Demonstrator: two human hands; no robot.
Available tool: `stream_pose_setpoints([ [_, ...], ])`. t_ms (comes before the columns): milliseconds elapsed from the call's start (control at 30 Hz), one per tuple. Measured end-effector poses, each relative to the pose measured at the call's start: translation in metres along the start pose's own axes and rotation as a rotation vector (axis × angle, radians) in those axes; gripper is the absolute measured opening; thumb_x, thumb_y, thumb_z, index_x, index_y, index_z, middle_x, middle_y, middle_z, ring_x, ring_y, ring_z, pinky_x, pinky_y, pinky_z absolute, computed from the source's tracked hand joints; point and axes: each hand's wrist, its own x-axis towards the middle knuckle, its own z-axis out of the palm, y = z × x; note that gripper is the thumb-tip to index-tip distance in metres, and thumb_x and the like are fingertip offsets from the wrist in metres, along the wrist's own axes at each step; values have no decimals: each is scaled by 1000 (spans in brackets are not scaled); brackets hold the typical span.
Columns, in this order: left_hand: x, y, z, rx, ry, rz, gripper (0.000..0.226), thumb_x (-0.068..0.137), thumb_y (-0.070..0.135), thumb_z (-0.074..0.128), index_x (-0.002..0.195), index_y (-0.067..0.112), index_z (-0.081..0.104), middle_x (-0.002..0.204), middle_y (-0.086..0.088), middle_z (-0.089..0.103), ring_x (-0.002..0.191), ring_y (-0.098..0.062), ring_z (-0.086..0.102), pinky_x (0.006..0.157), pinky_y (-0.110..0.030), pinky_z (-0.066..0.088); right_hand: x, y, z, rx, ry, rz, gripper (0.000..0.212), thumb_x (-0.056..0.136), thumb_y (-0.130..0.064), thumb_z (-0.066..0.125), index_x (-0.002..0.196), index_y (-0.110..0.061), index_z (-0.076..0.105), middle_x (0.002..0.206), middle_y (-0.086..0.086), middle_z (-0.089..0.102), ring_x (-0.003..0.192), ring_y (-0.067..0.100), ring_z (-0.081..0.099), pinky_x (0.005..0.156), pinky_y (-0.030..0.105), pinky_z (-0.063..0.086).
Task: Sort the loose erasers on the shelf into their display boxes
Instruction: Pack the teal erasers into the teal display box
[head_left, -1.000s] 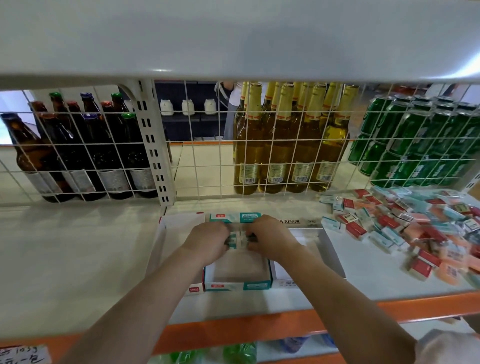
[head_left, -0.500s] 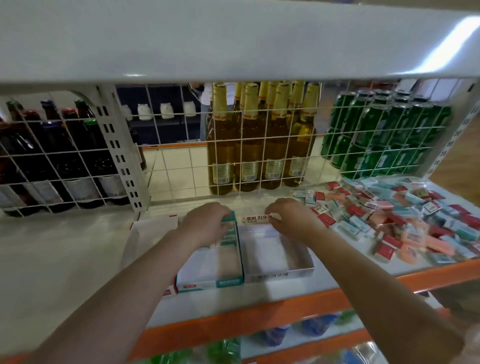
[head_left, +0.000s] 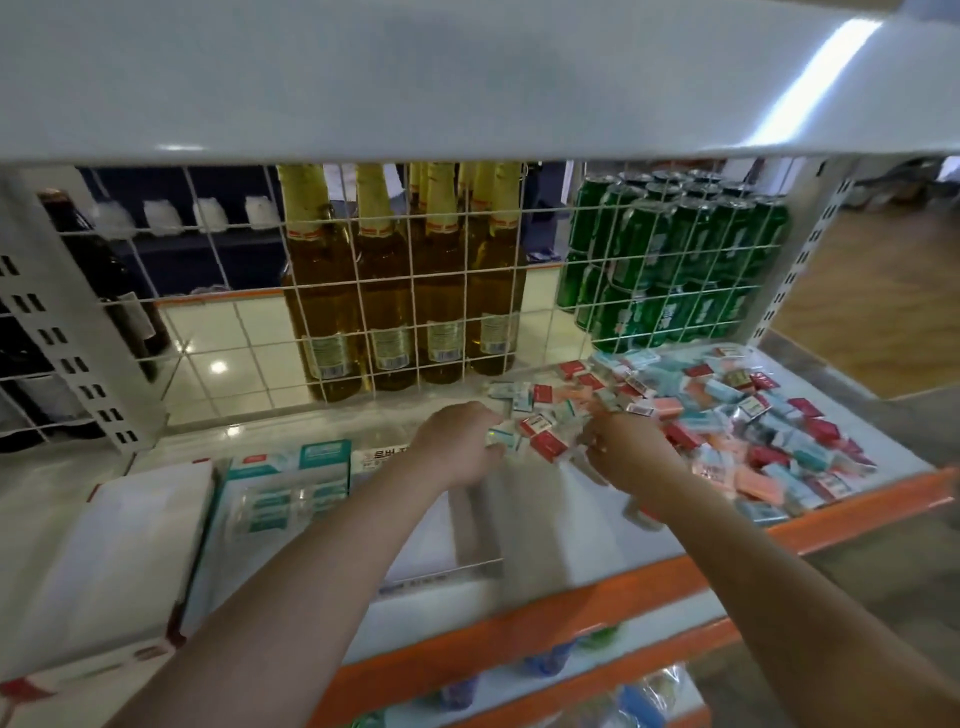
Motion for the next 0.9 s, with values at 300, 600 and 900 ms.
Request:
stream_pose_setpoints([
  [300,29,10,28,59,-114,-107,25,92,24,49,112,13,60,110,-7,61,97,-24,57,75,-31,44,0,26,10,33,-47,22,26,94,-25,49,108,-9,65,101,9,67,90,23,63,77,30,52],
  [600,15,22,29,87,-94,-57,24,88,31,58,101,12,66,96,-7,62,92,-25,59,68,-28,40,-10,21,20,-22,-8,-1,23,94,-19,46,103,-9,65,112,9,58,96,24,58,79,31,49],
  [900,-4,36,37,90,-71,37,15,82,24,59,93,17,65,97,-5,64,92,-27,59,67,-28,39,-25,18,28,13,37,5,25,92,-20,50,103,-7,68,120,10,53,106,26,54,90,33,46],
])
